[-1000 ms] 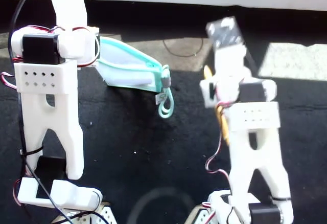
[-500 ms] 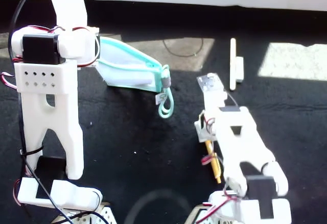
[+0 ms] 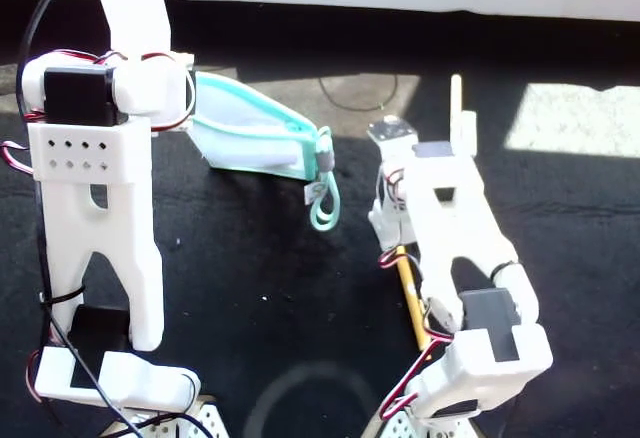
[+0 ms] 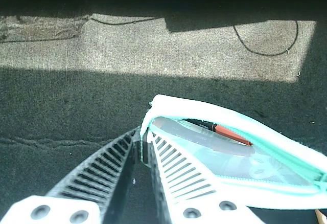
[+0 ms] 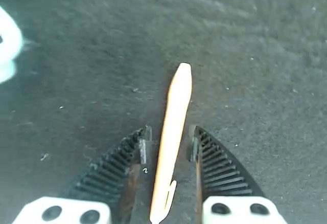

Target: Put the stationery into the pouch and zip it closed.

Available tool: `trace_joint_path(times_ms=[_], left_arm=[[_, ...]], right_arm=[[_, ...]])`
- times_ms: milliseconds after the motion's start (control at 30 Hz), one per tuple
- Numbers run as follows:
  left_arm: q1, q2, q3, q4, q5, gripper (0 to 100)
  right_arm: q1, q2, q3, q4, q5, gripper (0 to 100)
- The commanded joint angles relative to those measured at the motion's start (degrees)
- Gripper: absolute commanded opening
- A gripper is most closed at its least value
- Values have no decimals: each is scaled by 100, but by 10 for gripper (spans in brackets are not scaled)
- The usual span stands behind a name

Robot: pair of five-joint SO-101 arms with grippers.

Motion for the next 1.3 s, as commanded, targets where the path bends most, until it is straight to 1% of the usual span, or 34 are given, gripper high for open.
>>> trace_joint_path(times_ms=[0, 233, 367, 633, 667, 733, 767, 800, 867, 933, 1100, 1200, 1267], left_arm=[[66, 268, 57, 79, 44, 8], [66, 268, 57, 79, 44, 8], [66, 268, 57, 79, 44, 8], [66, 268, 57, 79, 44, 8], [66, 268, 57, 79, 44, 8], [66, 268, 57, 79, 44, 8], [75, 268, 57, 79, 44, 8], [75, 268, 57, 79, 44, 8], [66, 268, 57, 79, 35, 8], [66, 268, 57, 79, 35, 8], [84, 277, 57, 79, 18, 8], [66, 277, 57, 79, 18, 8], [66, 277, 57, 79, 18, 8]], right_arm=[[-154, -4, -268, 40, -53, 129], [-40, 884, -435, -127, -53, 131], [-66, 1376, -831, -136, -53, 131], [-66, 1701, -1095, -136, -18, 124], [-66, 1745, -1086, -136, 26, 99], [-66, 1780, -1077, -163, 229, 0], [-48, 1745, -1077, -154, 246, 19], [-31, 1666, -1103, -145, 246, 7], [-31, 1297, -1077, -127, 255, 8], [-40, 629, -1068, 4, 237, 6], [-57, -1675, -1121, 312, 229, 6], [-66, -3081, -1121, 57, 220, 6], [-136, -3837, -1121, -347, 18, 6]])
